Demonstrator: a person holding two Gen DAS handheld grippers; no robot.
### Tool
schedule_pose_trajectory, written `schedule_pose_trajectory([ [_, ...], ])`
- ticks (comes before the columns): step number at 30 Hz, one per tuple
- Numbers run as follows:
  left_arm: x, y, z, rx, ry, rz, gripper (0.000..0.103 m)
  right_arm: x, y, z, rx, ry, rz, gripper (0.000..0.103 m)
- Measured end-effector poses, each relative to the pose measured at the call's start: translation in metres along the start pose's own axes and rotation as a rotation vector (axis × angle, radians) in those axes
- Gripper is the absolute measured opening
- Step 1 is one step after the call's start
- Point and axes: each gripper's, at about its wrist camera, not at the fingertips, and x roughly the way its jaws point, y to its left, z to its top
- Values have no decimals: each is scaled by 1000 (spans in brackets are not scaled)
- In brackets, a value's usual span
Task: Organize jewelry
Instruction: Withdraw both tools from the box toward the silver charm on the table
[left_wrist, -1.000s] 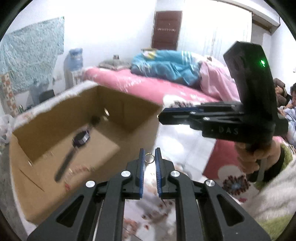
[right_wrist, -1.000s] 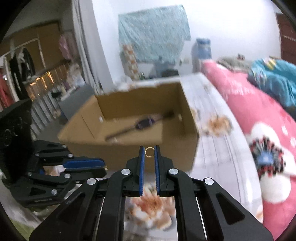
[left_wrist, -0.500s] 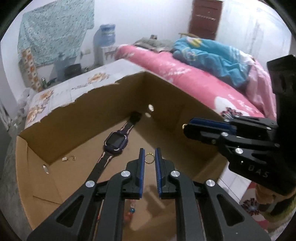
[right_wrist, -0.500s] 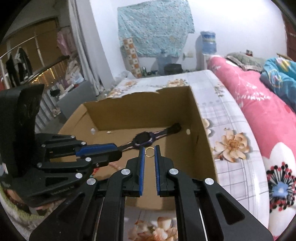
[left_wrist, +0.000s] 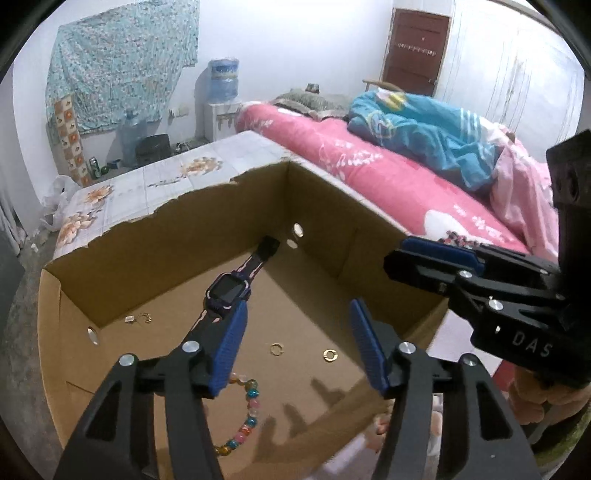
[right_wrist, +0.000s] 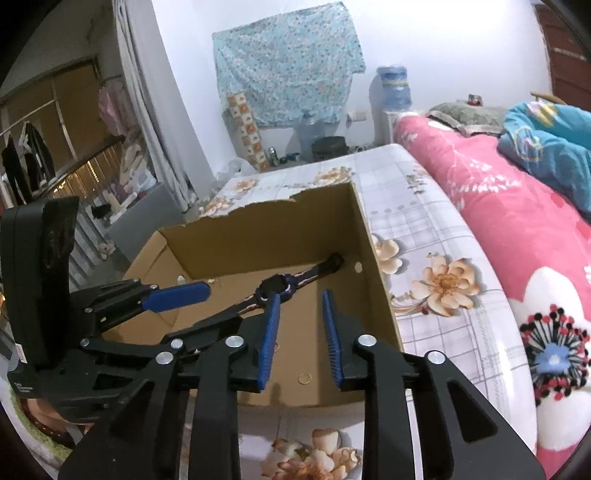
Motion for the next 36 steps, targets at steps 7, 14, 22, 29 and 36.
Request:
schedule_pose_trajectory([
  [7,-25,-7,-8,4,-34,-10,62,-22,8,-4,1,-33,-3,40],
  [14,-54,-15,-21,25,-76,-25,69,-41,20,-8,0,-66,6,49],
  [22,-81,-20,-43,49,-104,-44,73,-55,26,-19,4,-87,7,58],
  [29,-99,-22,-67,63,-126,-90,78,-66,13,-39,22,-71,-25,60],
  [36,-98,-26,-93,98,-101,-91,81,-58,-11,-73,51,12,-33,60],
])
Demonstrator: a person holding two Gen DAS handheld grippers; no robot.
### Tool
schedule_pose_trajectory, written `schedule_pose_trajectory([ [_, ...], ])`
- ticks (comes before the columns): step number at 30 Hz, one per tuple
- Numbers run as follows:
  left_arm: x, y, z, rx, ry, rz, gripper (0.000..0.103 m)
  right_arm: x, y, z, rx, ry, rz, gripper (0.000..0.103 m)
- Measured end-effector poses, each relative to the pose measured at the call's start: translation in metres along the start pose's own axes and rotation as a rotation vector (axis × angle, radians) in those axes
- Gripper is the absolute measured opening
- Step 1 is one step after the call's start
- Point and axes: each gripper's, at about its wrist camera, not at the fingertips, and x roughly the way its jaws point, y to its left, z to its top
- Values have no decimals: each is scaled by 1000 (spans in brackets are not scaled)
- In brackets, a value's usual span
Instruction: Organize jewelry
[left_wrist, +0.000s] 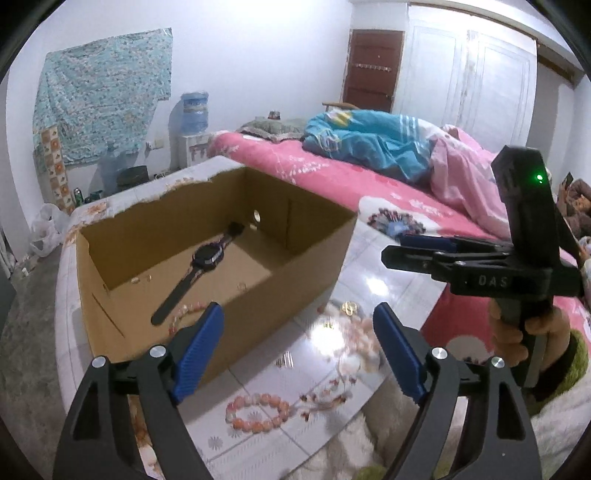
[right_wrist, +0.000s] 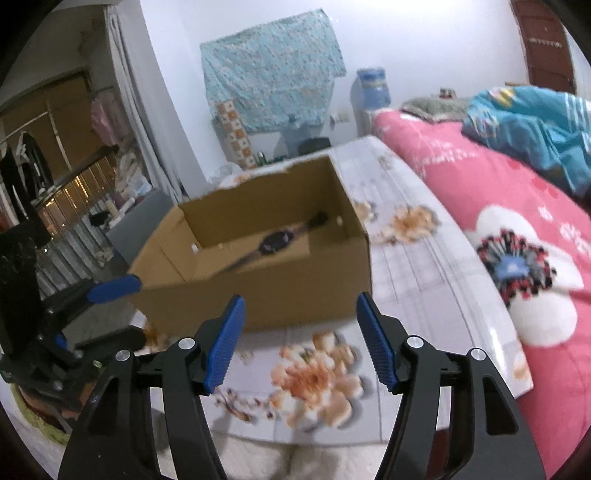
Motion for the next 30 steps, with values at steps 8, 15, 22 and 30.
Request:
schedule_pose_trajectory([
  [8,30,2,-31,-24,97,-6,81,19,-1,-32,35,94,48,58],
  [15,53,2,-40,26,118,35,68,35,10,-46,11,156,68,44],
  [22,79,-6,-42,128,175,68,28,48,10,-45,10,181,92,42],
  [30,105,-6,-45,174,245,103,17,53,10,-45,9,197,103,42],
])
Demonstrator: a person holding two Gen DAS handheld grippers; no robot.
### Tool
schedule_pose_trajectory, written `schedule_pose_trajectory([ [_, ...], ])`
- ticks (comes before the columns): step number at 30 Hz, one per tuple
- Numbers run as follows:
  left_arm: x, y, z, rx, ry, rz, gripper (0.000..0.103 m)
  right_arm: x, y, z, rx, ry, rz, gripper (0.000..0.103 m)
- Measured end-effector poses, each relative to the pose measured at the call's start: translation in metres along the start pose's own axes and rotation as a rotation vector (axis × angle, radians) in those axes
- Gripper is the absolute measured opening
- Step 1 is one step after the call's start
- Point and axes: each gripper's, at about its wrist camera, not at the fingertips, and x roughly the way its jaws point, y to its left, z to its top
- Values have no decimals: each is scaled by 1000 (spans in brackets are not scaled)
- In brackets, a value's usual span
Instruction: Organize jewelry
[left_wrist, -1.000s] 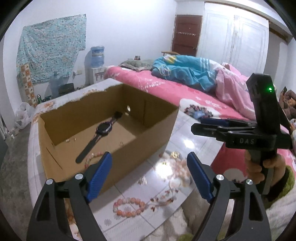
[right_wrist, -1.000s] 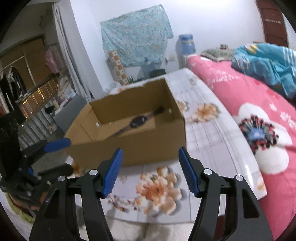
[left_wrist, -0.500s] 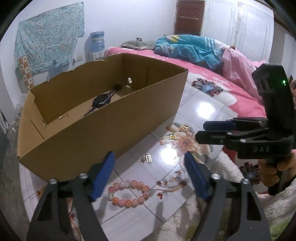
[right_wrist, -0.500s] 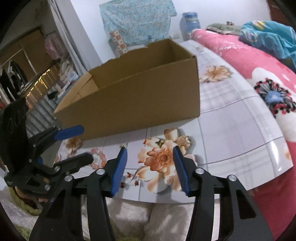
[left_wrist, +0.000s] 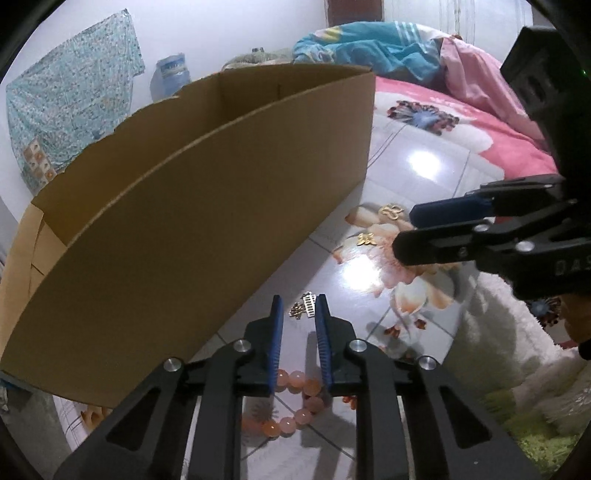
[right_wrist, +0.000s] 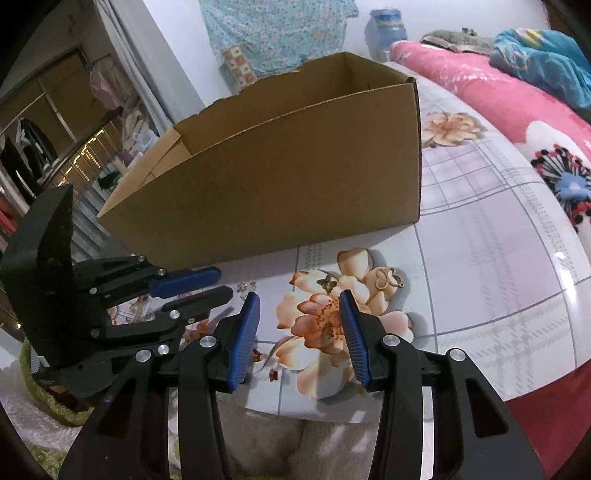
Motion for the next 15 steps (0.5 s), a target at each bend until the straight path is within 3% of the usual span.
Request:
schedule_pose_trajectory([
  [6,13,0,1,-4,45,-29,16,2,-1,2,2,0,4,42],
  [13,14,-5,3,-33,27,-116,16,1,-4,1,7,-1,2,42],
  [15,10,-9,3,-14,11,-106,16,0,-5,1,7,-1,1,42],
])
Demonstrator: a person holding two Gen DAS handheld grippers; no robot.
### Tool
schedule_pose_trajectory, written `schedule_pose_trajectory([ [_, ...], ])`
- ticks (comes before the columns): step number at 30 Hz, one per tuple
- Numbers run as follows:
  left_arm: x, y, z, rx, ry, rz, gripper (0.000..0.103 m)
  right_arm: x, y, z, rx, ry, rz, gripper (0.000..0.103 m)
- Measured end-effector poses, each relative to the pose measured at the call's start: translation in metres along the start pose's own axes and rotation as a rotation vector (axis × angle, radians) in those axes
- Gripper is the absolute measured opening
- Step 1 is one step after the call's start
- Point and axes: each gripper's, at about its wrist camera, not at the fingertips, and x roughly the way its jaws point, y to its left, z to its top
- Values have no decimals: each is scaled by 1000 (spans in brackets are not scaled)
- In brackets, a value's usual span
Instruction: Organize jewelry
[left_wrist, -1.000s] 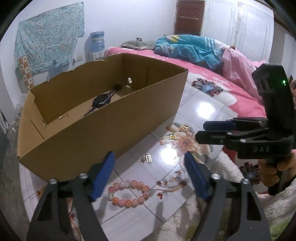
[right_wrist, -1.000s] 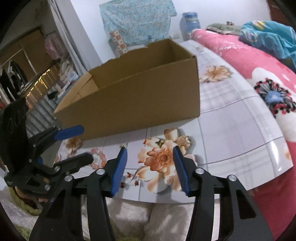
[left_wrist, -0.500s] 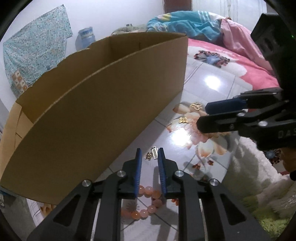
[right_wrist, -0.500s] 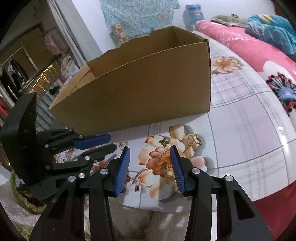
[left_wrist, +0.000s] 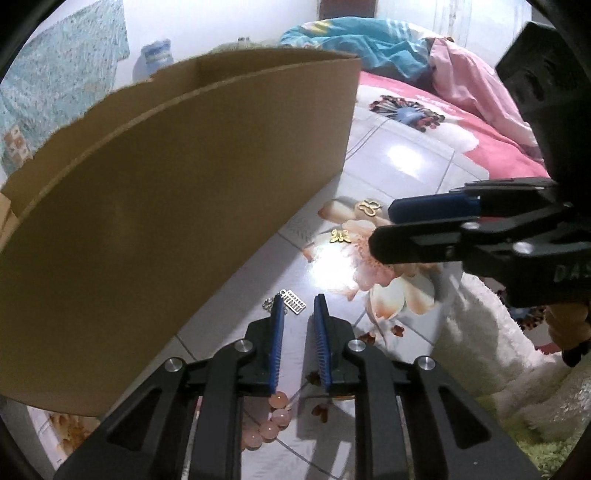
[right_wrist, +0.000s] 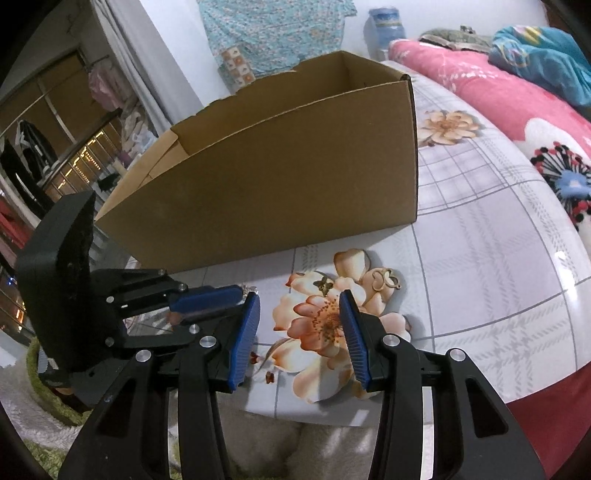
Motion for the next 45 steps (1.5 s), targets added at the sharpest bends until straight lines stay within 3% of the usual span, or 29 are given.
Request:
schedule_pose_trajectory([
  [9,2,13,0,-29,15,66,16,1,1,-1,-10,4,12,42],
  [23,8,14,2,5,3,11,15,4,3,3,-13,8,4,42],
  [25,7,14,2,15,-2,7,6,5,3,3,-13,8,5,42],
  [31,1,21,-1,-22,-19,-6,3,9,7,5,-24,7,6,41],
  [37,-20,39,-2,-105,-77,-14,3,17,21,7,-95,4,2,38],
  [45,-26,49,-8,-147,-81,4,3,41,48,9,-240,13,-28,28],
])
